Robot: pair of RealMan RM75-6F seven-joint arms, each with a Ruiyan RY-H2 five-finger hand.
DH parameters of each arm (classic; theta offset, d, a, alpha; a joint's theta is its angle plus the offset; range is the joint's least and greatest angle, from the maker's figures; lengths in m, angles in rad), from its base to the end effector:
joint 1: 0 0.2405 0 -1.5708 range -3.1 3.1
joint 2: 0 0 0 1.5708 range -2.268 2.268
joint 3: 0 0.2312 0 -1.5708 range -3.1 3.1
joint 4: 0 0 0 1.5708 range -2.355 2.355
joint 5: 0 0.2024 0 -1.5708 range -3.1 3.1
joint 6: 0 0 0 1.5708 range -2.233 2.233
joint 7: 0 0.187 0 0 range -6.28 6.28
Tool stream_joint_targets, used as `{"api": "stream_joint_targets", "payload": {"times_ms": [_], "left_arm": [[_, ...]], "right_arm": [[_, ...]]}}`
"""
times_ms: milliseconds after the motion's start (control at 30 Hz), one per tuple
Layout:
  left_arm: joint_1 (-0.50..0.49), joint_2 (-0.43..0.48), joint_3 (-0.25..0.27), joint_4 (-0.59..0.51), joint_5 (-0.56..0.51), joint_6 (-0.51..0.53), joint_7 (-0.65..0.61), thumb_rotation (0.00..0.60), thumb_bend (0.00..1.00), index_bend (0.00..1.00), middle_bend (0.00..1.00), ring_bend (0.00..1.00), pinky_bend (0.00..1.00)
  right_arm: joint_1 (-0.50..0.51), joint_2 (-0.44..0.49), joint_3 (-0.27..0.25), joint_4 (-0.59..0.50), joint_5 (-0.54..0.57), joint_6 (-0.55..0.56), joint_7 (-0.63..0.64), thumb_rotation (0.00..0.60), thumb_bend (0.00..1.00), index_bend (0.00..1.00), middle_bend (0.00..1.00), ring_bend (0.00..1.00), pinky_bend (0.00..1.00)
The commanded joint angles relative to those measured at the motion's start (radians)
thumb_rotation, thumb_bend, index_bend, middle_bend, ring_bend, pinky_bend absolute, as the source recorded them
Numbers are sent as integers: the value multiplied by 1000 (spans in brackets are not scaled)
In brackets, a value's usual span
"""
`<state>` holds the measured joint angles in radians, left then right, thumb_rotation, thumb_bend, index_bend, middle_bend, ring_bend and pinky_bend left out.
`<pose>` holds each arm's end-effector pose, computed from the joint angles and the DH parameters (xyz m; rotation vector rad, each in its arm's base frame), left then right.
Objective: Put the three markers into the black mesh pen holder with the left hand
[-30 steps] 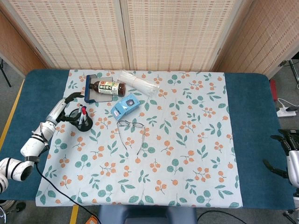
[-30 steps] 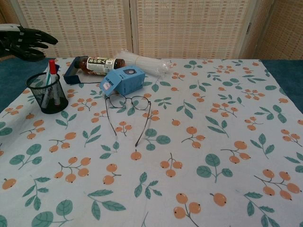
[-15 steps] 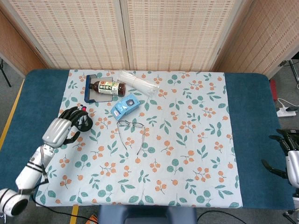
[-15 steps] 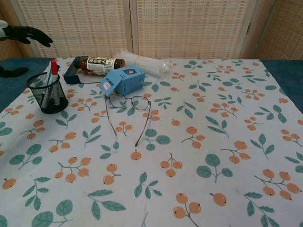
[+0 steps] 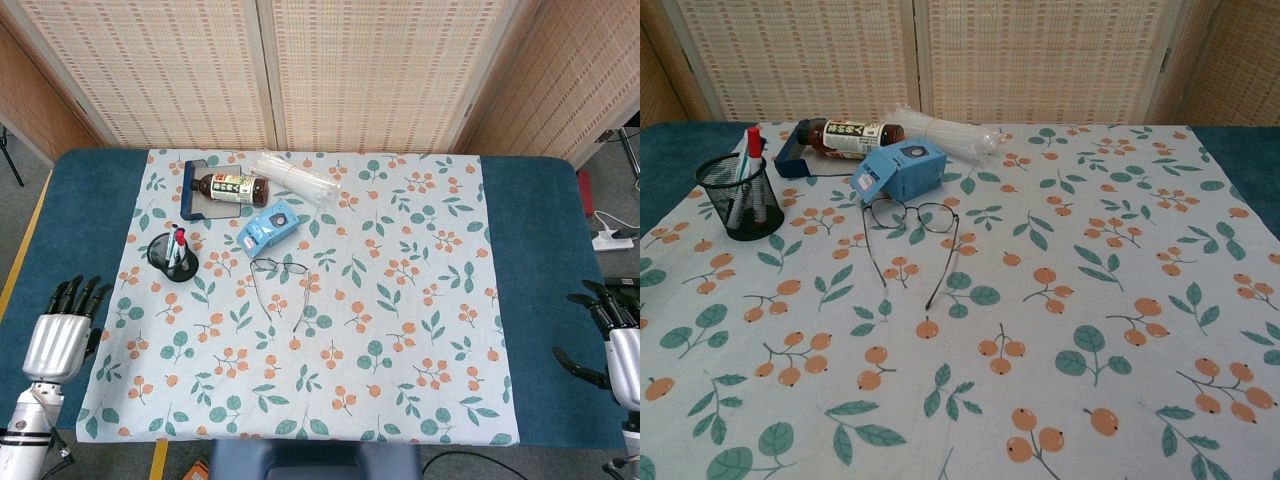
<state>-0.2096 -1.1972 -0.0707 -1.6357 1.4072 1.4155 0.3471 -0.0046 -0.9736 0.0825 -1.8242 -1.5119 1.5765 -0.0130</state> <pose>-0.2613 0.2583 0.1262 -1.4925 -0.7178 -0.7418 -0.2613 -0.2011 0.1979 1.2708 -0.8962 0.9675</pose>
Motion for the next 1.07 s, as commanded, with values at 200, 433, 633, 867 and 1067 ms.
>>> {"api": "stream_joint_targets", "payload": {"times_ms": [200,433,633,867,1067], "left_arm": [[41,0,-11,101,-96,-15,-122,600,402,143,64,11,89],[32,27,-30,127,-123,-63,-206,600,402,162,65,11,89],[32,43,-41,142,-144,-81,-241,600,402,163,72,11,89],[35,48,-51,145,-150,-75,-261,600,402,163,71,11,89],[35,48,-51,143,-148,-78,-264,600,402,163,71,11,89]], "right_arm": [[4,-2,-2,1,4,-11,-10,600,99,283,144,278,163],[4,-1,-2,2,8,-12,-19,600,99,283,144,278,163],[7,1,-3,0,31,-29,-40,600,98,283,144,277,163],[9,10,-5,-10,69,-58,-55,600,98,283,144,278,163],[13,17,-2,-26,97,-74,-71,600,99,283,144,277,163]]}}
